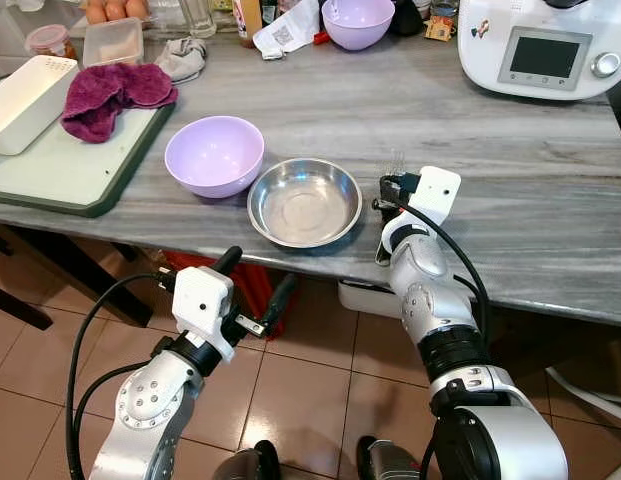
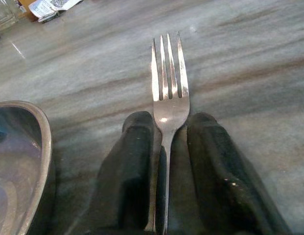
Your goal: Setting the table
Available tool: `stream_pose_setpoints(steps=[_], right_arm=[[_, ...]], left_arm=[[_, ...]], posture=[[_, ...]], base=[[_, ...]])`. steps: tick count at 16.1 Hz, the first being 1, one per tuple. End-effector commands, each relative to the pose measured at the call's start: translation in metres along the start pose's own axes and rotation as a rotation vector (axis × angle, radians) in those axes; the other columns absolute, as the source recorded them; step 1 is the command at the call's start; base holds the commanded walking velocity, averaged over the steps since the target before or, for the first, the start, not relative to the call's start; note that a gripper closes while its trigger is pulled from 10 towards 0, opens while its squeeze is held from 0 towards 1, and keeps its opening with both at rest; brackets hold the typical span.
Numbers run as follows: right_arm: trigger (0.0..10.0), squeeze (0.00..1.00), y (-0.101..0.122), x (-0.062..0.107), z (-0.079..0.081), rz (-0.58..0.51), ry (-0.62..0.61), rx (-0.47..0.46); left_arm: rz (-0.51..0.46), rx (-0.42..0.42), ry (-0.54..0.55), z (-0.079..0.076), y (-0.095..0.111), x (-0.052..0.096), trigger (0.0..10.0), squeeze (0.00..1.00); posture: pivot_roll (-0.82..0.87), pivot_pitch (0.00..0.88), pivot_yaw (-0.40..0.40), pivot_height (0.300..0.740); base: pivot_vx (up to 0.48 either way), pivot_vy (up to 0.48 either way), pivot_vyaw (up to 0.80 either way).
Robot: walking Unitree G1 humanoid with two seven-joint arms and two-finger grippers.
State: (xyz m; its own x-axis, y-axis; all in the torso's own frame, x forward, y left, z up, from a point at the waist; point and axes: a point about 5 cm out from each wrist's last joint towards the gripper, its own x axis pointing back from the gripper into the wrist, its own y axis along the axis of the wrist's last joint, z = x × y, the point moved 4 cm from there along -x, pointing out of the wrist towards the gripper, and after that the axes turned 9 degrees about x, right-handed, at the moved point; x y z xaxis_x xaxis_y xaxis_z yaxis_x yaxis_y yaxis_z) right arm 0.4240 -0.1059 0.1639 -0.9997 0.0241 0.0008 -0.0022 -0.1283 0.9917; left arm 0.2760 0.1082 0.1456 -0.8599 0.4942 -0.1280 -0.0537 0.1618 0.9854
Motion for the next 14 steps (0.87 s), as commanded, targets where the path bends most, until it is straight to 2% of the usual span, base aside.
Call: stream_pose_setpoints(steps=[1,6,9,11,14], right_arm=[[10.0,1.00,-0.004,0.000,0.002,0.014,0.004,-0.014],[10.0,1.00,0.003,-0.002,-0.003,-0.020,-0.005,0.003],[10.0,1.00,0.022,0.002,0.000,-0.121,0.029,0.068],[10.0,1.00,0.036,0.012,-0.008,-0.203,0.045,0.109],[10.0,1.00,0.048,0.021,-0.022,-0.265,0.029,0.166]], left_arm=[[0.007,-0.008,-0.003,0.000,0.001,0.002,10.0,0.00],[0.012,-0.011,0.007,0.000,0.000,0.002,10.0,0.00],[0.001,-0.016,0.012,0.000,0.003,0.000,10.0,0.00],[-0.025,-0.015,0.013,-0.001,0.009,-0.004,10.0,0.00],[-0.044,-0.015,0.015,0.000,0.011,-0.009,10.0,0.00]], posture=[[-0.10,0.244,0.054,0.740],[-0.10,0.240,0.056,0.740],[-0.10,0.236,0.056,0.740],[-0.10,0.234,0.057,0.740],[-0.11,0.227,0.045,0.740]], base=[[0.000,0.000,0.00],[0.000,0.000,0.00],[0.000,0.000,0.00],[0.000,0.000,0.00],[0.000,0.000,0.00]])
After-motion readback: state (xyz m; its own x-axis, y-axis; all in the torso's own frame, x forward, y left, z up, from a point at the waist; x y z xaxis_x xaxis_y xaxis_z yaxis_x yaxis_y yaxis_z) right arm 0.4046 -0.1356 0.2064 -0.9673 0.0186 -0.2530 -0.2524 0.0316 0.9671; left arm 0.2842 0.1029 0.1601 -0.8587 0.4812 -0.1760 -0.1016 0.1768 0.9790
